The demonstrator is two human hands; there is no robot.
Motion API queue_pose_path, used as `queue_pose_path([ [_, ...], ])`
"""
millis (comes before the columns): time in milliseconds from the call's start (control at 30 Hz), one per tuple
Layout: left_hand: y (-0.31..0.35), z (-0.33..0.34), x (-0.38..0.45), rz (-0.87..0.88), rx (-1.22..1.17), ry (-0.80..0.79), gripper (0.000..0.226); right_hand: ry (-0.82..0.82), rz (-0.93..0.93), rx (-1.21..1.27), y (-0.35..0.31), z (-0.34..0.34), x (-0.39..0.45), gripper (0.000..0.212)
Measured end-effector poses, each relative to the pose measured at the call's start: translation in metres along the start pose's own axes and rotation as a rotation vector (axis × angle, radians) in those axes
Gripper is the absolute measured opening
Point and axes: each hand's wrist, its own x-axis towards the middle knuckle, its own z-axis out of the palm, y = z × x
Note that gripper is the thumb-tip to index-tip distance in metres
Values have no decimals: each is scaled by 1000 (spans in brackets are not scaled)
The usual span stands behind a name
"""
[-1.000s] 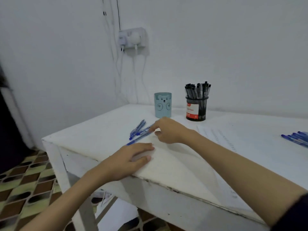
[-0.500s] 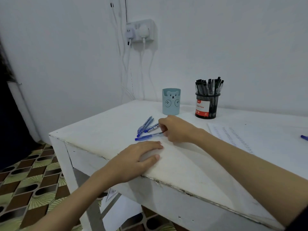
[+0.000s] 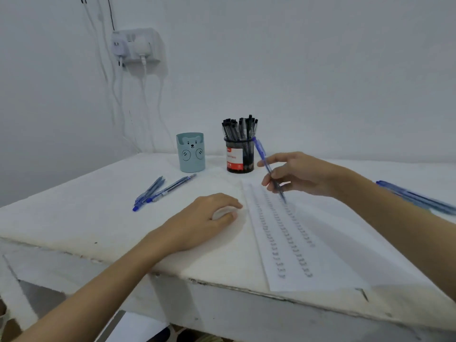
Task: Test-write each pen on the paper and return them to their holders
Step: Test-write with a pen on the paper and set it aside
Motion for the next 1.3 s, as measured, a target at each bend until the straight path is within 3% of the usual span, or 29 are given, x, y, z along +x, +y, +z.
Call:
queue_pose_path([
  [167,28,24,37,25,-15,-119,34,174,50,293,11,-32,-32,18],
  [333,43,39,58,19,25,-279,40,222,63,642,15,-63,-57,67],
  [467,42,42,66,21,259,-251,44,247,28,679,20,-74,-63,63],
  [667,45,46,72,20,322,-221,48,226,-11,749,25,-72,-65,64],
  [733,48,46,73,10,340,-211,47,245,-34,716,24,-66,-64,63],
  [833,52,45,75,-3,393,-212,48,243,-79,524,26,-61,-62,43],
  [933,55,43,74,-17,449,-226,52,129,-13,340,30,-59,-66,64],
  [1033,55,42,71,-7,511,-209,56,156,50,74,40,-51,-72,80],
  [1167,53,46,70,76,434,-155,45,315,-91,-94,55,-35,-81,42],
  [1300,57,53,82,166,288,-160,33,375,-144,-86,60,-32,-80,50],
])
